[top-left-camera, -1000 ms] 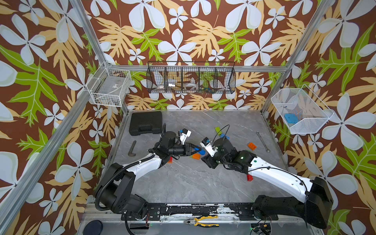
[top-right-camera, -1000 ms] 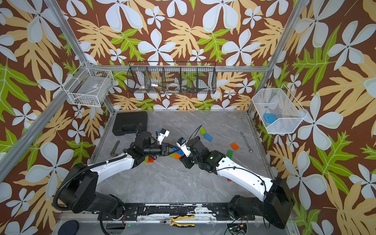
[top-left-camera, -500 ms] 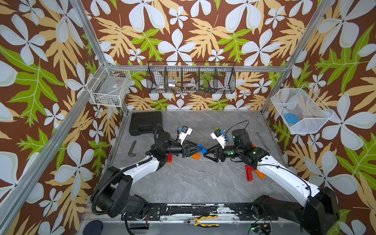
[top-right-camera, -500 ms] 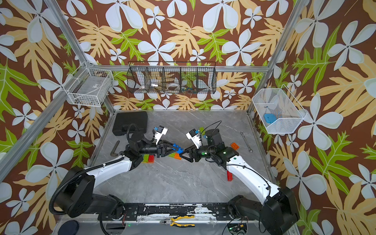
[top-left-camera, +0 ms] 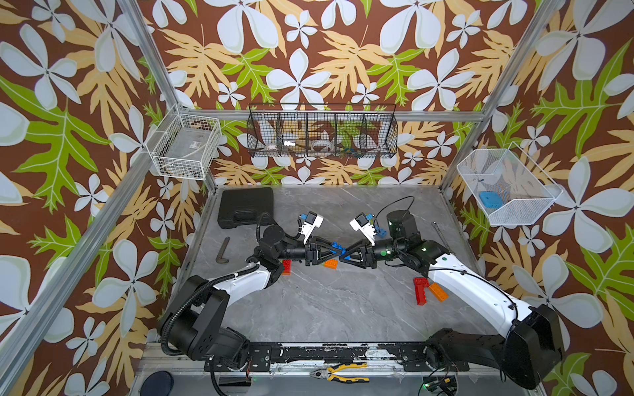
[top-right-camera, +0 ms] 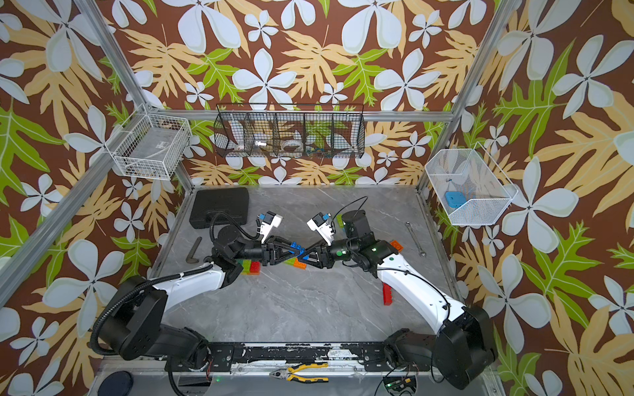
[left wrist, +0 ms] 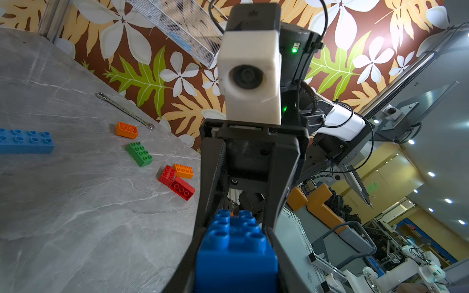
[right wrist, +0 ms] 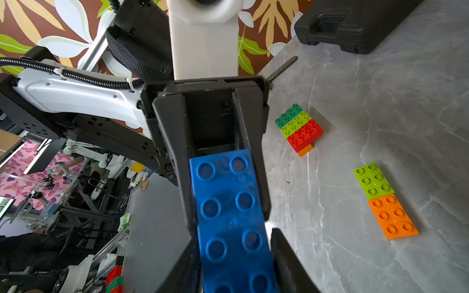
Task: Assemble a rectangle with lego
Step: Place the lego brick at the center of the board.
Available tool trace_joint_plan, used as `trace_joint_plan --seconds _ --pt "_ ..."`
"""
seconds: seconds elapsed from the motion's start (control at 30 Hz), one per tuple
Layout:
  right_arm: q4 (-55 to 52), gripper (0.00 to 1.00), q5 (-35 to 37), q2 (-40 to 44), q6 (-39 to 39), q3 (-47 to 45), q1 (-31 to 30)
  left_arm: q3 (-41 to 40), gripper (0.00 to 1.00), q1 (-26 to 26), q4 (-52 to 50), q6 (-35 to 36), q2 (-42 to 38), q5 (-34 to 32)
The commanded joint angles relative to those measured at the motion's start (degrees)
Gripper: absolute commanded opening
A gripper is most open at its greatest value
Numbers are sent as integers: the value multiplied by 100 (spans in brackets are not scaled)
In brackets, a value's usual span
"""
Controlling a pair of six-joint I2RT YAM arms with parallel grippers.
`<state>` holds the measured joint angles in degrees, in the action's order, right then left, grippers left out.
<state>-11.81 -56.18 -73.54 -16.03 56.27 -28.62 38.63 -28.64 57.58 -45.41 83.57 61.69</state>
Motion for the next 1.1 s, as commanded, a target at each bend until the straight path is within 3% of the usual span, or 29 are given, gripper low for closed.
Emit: trace_joint_plan --seconds 0.0,0.07,0.17,0.3,0.47,0.57,0.73,0.83,0.93,1.0,1.07 --pt "249 30 102 -60 -101 51 4 60 0 -18 296 -55 1 189" --pt "329 23 180 -64 -189 11 5 124 0 -18 -44 131 -7 102" --pt "539 16 399 -39 -407 -138 6 268 14 -18 -1045 769 -81 -274" --pt "765 8 854 44 -686 -430 6 339 41 10 -2097 1429 -249 -1165" --pt "774 6 1731 218 -1024 -841 12 156 71 302 -2256 1213 -426 -2197" --pt "876 6 2534 392 -1483 -1243 4 117 75 395 -2391 1194 -542 -2735" --pt "-606 5 5855 391 -2702 -1515 -111 420 76 386 -3743 1468 -907 -4445" --pt "-1025 6 7322 233 -3446 -1569 -813 564 80 325 -4526 1688 -1268 -5884" --pt "-1218 7 8127 -284 -3986 -1296 -1415 546 87 324 -4902 1809 -1655 -7138" --pt "-1254 8 8211 -855 -4311 -1130 -1556 540 96 324 -5072 1911 -1868 -7993" --pt "-1192 8 8186 -1255 -4522 -1030 -1635 551 100 371 -5368 1559 -1994 -8629"
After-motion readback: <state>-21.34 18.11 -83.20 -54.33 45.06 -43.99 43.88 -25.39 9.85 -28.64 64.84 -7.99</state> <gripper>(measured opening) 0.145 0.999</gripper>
